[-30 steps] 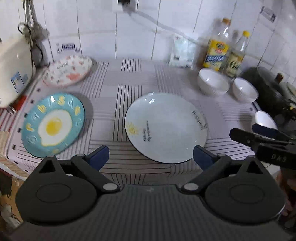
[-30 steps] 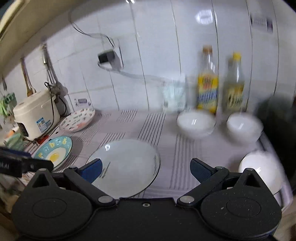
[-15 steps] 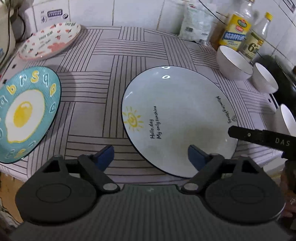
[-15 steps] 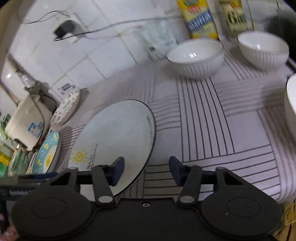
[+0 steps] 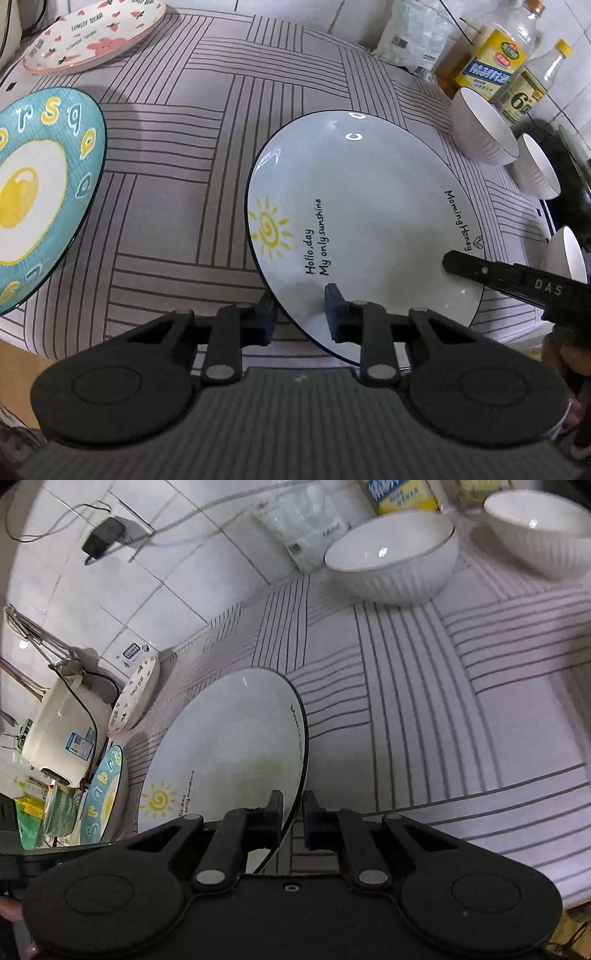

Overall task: Organize plates and bowls
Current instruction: 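Lift the white plate with both grippers, set it beside the bowls, open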

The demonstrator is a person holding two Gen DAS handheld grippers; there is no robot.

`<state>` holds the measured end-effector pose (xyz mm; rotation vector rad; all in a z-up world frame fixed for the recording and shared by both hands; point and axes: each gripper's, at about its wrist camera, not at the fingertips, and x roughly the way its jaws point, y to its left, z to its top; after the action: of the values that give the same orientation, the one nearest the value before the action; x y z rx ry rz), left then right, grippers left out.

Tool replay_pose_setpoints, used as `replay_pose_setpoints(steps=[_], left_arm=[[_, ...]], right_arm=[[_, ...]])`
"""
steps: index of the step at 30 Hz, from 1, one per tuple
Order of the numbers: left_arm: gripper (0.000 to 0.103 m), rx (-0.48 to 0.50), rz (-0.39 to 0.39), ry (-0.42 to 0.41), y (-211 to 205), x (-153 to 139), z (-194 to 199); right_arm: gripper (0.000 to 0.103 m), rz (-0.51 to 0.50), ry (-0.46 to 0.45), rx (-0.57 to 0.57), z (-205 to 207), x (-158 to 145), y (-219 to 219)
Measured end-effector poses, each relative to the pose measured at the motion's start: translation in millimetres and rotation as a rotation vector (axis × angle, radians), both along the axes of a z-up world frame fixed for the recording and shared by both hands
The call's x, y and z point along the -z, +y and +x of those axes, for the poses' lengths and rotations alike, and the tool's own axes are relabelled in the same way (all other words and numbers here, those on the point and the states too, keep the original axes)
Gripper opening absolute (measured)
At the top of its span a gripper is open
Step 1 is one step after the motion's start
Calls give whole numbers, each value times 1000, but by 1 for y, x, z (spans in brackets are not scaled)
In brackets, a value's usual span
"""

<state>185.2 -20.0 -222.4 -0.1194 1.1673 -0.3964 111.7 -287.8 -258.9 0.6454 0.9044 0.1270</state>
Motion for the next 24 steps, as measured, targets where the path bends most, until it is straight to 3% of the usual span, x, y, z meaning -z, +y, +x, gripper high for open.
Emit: replay_pose_setpoints(steps=[6, 13, 24], left_arm=[[26, 33, 17, 58, -3, -2, 10], [26, 49, 61, -4, -6, -21, 19], [27, 41, 76, -25, -20, -51, 99]], right_arm=[[16, -2, -18, -48, 2, -3, -2], [20, -4, -50, -123, 9, -15, -4], [23, 44, -158, -115, 70, -23, -19]])
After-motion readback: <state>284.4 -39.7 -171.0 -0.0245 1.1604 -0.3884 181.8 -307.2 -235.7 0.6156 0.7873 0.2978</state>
